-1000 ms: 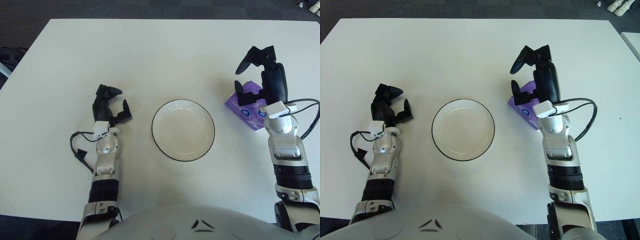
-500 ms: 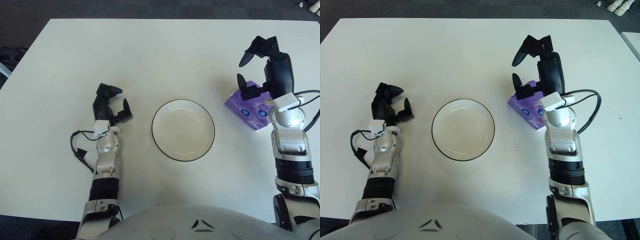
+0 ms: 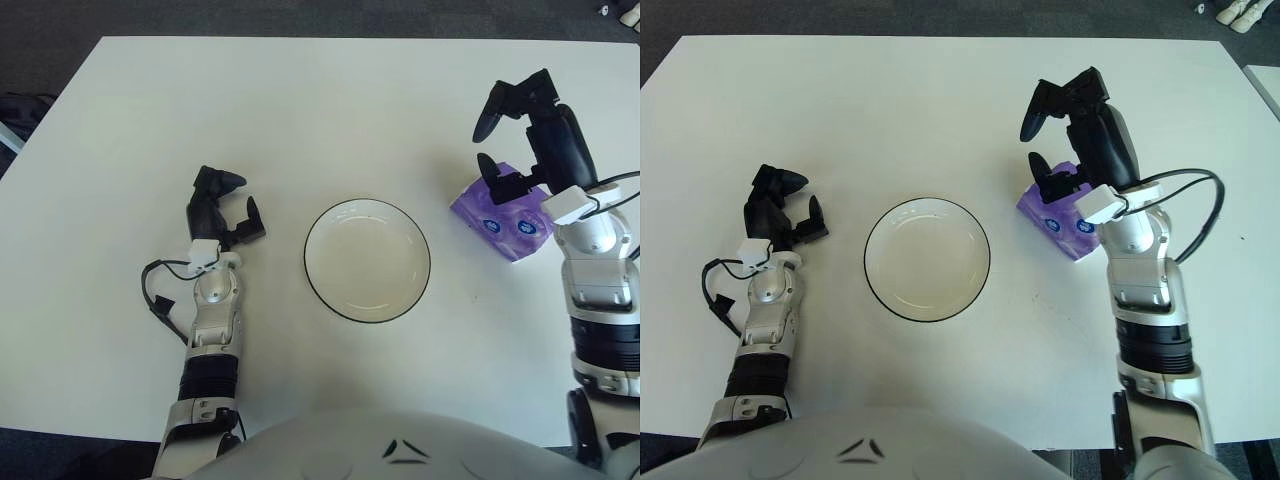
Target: Put the tissue paper into the plate.
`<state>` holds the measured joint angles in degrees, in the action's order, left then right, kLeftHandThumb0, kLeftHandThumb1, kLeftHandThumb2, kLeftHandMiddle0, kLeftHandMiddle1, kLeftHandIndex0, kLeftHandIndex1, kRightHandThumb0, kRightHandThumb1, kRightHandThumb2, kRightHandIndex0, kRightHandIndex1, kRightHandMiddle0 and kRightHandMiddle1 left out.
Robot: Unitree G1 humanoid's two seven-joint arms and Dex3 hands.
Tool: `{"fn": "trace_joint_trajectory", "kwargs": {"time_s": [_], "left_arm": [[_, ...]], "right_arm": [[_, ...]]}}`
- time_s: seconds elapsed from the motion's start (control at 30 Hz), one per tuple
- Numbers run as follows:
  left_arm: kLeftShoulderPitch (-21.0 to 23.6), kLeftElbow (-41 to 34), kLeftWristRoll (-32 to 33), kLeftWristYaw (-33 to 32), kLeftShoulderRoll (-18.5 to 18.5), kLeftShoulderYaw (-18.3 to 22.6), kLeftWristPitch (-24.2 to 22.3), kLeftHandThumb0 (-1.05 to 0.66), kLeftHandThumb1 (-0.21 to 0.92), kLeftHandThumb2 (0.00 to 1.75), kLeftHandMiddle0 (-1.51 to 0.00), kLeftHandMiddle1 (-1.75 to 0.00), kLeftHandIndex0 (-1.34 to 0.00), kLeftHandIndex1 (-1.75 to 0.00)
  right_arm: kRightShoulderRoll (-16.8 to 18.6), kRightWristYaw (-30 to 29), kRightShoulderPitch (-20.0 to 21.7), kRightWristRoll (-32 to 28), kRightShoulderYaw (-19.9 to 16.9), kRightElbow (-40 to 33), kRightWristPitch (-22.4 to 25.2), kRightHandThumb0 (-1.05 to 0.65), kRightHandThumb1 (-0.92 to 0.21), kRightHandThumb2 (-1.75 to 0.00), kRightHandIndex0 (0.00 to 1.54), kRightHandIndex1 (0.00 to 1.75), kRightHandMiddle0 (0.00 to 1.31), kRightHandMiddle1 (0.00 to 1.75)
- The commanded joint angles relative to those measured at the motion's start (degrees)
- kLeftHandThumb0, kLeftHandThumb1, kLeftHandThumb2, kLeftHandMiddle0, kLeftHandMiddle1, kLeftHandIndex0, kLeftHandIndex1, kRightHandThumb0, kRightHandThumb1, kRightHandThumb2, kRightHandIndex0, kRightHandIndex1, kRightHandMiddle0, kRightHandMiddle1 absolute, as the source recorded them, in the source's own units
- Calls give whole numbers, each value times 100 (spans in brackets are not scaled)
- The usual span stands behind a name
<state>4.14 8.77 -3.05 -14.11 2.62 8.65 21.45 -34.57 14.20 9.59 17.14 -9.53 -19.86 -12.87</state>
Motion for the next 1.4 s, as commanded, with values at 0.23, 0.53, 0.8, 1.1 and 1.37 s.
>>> {"fn": "trace_joint_trajectory", "kwargs": {"time_s": [0.23,0.53,0.8,1.1,1.37], "left_arm": [[-257,230,61,75,27,-28,-139,-1,19,146,-65,-170,-55,-175],[-261,259,57,132,18,-45,-131,-1,19,146,-65,-169,-56,-175],[-285,260,35,128,29,-61,-83,-1,19,145,-64,-166,-59,-175],[-299,327,58,168,16,-70,41,-1,19,144,-62,-166,-60,-175],[-282,413,31,124,29,-64,115,-1,19,144,-62,-166,-60,-175]], "right_arm": [[-1264,1234,-1040,576,-394,-544,176,-79,-29,-105,1,63,2,86],[-1781,1327,-1315,1347,-481,-303,-35,-103,-48,-83,0,2,0,6],[-1837,1776,-1433,1287,-530,-361,490,-105,-52,-69,0,0,0,0],[-1788,2873,-1477,829,-657,-902,2046,-105,-47,-64,0,0,0,0],[-1622,2960,-1187,721,-353,-808,2756,-105,-41,-64,0,0,0,0]]}}
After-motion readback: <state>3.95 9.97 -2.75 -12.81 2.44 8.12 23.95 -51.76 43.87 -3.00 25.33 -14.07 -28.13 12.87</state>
